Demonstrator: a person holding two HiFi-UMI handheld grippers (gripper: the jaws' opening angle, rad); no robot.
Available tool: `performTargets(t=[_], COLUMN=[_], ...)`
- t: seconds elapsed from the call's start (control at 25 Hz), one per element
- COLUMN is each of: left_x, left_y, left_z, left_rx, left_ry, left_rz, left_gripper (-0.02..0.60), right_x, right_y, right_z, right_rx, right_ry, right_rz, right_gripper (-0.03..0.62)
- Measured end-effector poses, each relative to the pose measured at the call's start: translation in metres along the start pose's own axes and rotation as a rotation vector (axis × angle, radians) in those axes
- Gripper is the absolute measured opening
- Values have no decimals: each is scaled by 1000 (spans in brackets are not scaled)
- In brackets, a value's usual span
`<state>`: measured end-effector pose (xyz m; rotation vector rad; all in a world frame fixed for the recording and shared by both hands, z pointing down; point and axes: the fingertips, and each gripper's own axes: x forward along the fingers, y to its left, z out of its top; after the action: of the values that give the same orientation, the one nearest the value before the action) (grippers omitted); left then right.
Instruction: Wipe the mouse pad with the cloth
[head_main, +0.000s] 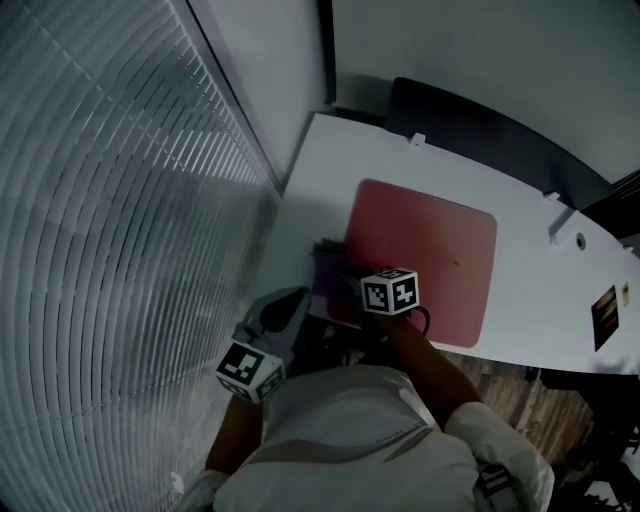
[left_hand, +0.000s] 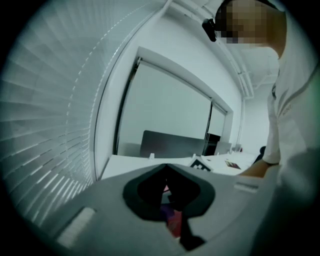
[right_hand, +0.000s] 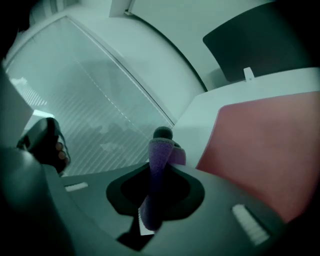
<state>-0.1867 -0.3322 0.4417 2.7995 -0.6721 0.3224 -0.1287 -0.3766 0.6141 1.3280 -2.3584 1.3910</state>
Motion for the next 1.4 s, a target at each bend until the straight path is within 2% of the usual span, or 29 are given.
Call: performTargets(t=[0.16,0.32,0.48,0.96,1.2,1.4], left_x=[-2,7,21,99,134,146], left_y=[-4,-17,-38,-186,-254,-288], left_z=[-10,-7,-7,-9,-13,-18], left_rx=[-9,18,35,34,45,58], left_ry=[18,20,18,40,29,37], left_rz=[-31,-74,-86,-161,-168,-151], left_gripper=[0,0,0,0,0,0], right_x=[14,-15,-51,-213,-297,-354], right_y=[-34,-63,-88,-174,-223,-258], right_z=[-19,-25,-38,-78,-97,-111], right_rx=[19,54,84,128,147,160], right_ry=[59,38,21,-8,-40,-64], right_rz=[-114,-192,-234,-320,-360,-399], right_gripper=[46,46,46,46,46,46])
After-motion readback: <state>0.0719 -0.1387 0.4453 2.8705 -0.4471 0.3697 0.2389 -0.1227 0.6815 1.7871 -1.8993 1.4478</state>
